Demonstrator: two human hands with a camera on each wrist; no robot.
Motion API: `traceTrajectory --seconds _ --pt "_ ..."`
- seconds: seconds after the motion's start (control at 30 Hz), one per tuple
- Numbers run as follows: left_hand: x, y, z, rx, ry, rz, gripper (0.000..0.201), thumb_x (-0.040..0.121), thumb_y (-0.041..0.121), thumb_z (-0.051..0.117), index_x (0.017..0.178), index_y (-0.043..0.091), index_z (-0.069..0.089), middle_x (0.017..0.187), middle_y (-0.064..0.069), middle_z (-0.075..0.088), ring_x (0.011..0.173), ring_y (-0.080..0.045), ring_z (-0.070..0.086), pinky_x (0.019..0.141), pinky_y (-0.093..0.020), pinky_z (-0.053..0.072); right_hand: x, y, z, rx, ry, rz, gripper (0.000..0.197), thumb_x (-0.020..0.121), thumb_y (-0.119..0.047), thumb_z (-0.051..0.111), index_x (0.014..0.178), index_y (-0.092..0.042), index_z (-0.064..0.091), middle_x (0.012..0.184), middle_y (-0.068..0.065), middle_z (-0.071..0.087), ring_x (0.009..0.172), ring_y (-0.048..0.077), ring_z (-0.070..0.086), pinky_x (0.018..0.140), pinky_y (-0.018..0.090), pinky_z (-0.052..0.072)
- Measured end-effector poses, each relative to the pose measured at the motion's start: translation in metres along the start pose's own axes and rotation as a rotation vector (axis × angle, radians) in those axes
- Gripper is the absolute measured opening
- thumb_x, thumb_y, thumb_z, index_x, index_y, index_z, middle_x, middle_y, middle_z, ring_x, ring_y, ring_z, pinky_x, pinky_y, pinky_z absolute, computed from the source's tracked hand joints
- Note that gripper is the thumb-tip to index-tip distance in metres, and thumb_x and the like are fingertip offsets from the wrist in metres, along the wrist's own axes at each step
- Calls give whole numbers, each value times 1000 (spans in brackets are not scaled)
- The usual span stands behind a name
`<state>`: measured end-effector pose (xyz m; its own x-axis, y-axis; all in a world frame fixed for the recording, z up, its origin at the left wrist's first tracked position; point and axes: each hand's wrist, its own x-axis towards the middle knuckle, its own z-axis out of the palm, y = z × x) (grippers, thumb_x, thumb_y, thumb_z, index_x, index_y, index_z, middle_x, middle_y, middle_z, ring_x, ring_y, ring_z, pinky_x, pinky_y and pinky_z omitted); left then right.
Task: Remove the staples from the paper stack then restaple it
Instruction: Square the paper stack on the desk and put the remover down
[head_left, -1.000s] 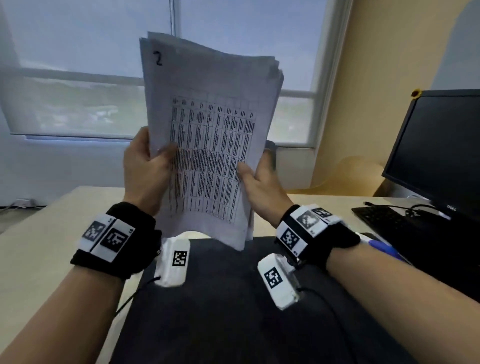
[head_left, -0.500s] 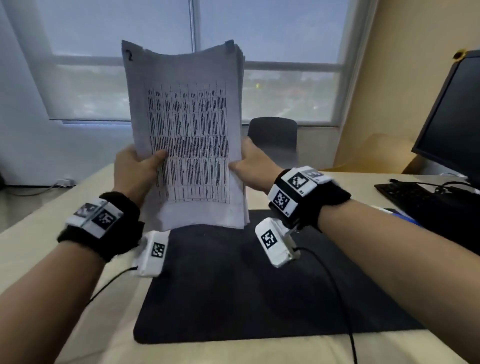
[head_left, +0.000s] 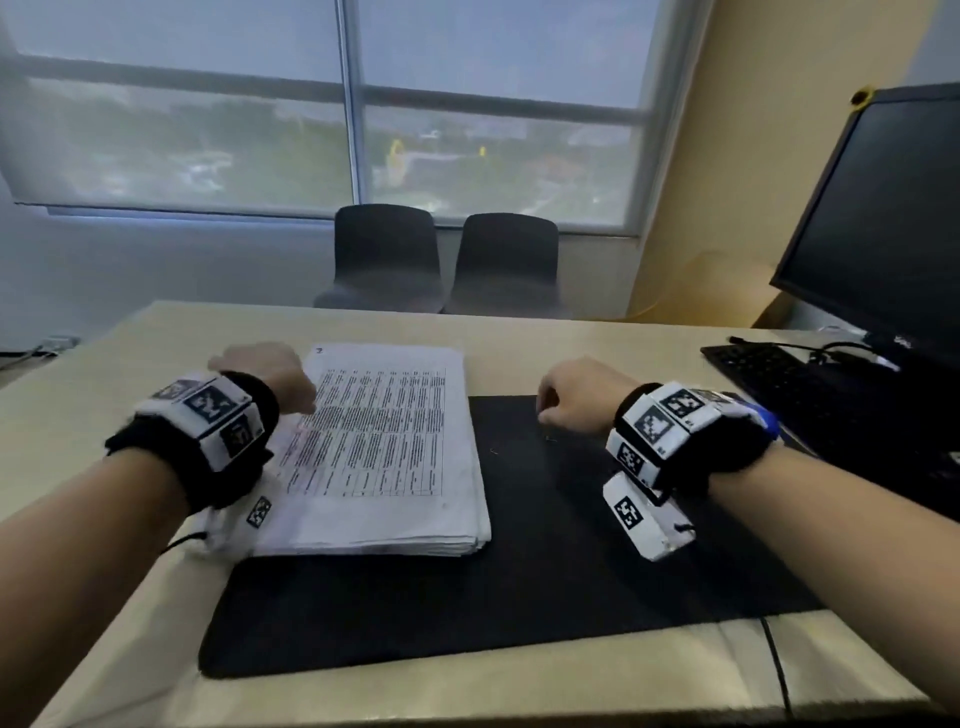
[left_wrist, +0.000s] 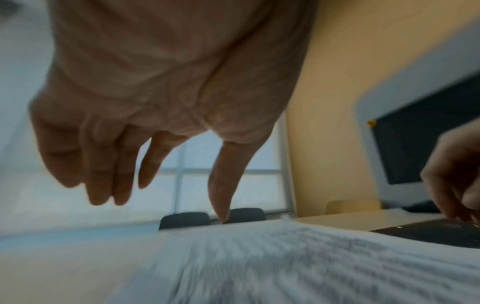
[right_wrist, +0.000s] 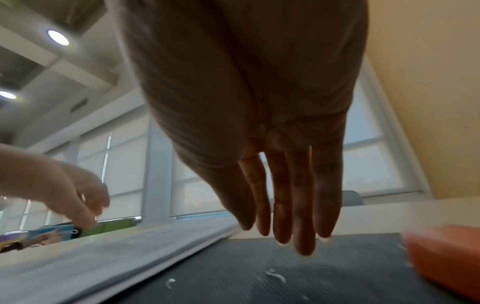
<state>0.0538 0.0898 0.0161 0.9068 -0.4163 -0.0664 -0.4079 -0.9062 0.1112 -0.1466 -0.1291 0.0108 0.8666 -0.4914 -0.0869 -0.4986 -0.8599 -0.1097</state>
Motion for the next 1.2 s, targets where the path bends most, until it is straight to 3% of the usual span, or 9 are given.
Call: traceTrajectory --seconds 0.1,0.23,0.3,0.4,0.57,0.77,1.07,1.13,1.2 --pt "-2 33 -18 -50 37 191 33 87 32 75 89 -1 68 94 -14 67 86 -28 58 72 -29 43 5 18 6 30 -75 44 15 86 -21 72 98 -12 77 93 3 75 90 19 68 83 31 55" --pt "-15 102 -21 -261 -338 448 24 92 25 70 96 2 72 88 -5 72 77 -18 69 61 -23 51 16 28 13 172 -118 77 10 85 -23 76 80 -17 70 70 -2 66 62 12 60 67 28 53" --pt "-18 130 -4 -180 -414 519 15 92 18 70 97 4 73 88 -2 72 76 -17 71 62 -23 53 20 30 17 166 -96 78 12 83 -25 77 77 -19 69 73 -3 66 67 12 60 71 28 52" --pt "-8 154 31 -63 -451 489 17 72 22 78 58 13 74 71 0 76 62 -14 73 52 -19 52 21 31 21 100 -50 58 6 84 -22 76 80 -19 73 79 -2 68 79 14 62 77 27 52" --pt "-9 160 50 65 -250 498 38 73 21 83 45 12 60 40 6 58 43 -16 57 42 -12 42 25 29 29 4 -50 8 23 91 -22 65 101 -4 74 100 12 73 98 30 67 86 37 56" --pt "-17 161 47 5 -388 459 35 86 4 70 53 7 58 37 0 58 36 -14 55 42 -15 42 25 33 28 29 -82 -42 23 91 -28 68 99 -8 75 100 9 74 84 19 60 74 23 44" --pt "-26 162 30 -70 -358 476 19 82 -6 64 68 7 63 63 -8 63 45 -13 54 63 -27 54 20 25 32 5 -108 22 28 97 -16 50 104 2 69 107 17 71 102 34 65 91 39 54" --pt "-24 161 21 -195 -315 497 14 81 -7 62 77 6 68 71 -13 70 54 -18 62 71 -32 57 16 23 25 238 -53 33 21 97 -7 48 94 4 66 101 20 70 91 32 66 83 37 56" --pt "-22 162 8 -337 -240 523 13 80 -6 66 75 5 68 76 -16 73 63 -23 66 76 -35 60 8 20 17 822 63 90 11 95 6 49 91 2 57 84 22 67 68 27 63 63 30 57"
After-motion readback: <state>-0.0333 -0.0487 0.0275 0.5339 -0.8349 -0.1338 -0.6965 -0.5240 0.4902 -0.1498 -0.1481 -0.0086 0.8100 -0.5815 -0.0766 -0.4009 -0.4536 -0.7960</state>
